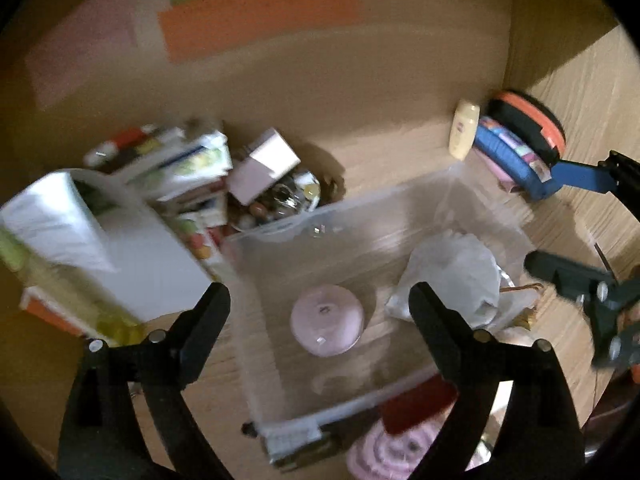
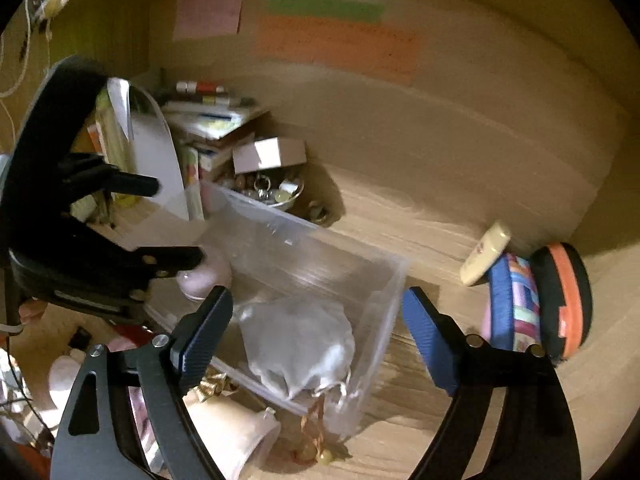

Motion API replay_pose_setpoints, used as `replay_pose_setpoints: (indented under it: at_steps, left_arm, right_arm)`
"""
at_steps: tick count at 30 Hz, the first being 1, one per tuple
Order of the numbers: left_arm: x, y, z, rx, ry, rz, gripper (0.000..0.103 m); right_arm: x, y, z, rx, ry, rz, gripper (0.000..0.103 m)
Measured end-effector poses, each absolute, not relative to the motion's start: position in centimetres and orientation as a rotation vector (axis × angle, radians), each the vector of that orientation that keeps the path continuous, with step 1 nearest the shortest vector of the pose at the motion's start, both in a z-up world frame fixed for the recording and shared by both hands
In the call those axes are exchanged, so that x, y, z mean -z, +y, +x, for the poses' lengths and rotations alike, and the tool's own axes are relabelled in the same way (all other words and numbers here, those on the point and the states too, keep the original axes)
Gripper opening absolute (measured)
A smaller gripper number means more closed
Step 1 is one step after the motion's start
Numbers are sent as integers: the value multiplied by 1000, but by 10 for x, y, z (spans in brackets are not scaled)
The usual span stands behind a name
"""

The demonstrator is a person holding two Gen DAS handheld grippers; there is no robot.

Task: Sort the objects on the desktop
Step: 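Withdraw both open tools from the box back over the desk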

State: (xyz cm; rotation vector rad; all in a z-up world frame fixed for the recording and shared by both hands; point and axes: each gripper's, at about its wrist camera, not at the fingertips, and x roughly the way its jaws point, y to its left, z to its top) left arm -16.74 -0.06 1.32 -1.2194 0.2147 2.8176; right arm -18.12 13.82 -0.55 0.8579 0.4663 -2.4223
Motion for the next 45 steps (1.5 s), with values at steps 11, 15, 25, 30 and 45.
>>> replay_pose_setpoints:
  at_steps: [11,15,25,30,45]
  left_arm:
    - [-46,-39,-78,-2986,94,-1068,98]
    - [-37,-50,-49,-3014,109,-1093,98]
    - [23,-68,-14,-2985,60,-1257,98]
    - [48,-73,-7,-2944,-12,-1334,98]
    - [85,-65,-22,-2862,-65,-1453,71]
  right_arm:
    - [-29,190,-137,2522,325,749,97]
    - [-28,203,-124,2555,318,733,97]
    - [18,230,-109,2580,270,854,97]
    - [43,242,-107,2598,269,916,97]
    - [99,228,-124,2445,240,1107,86]
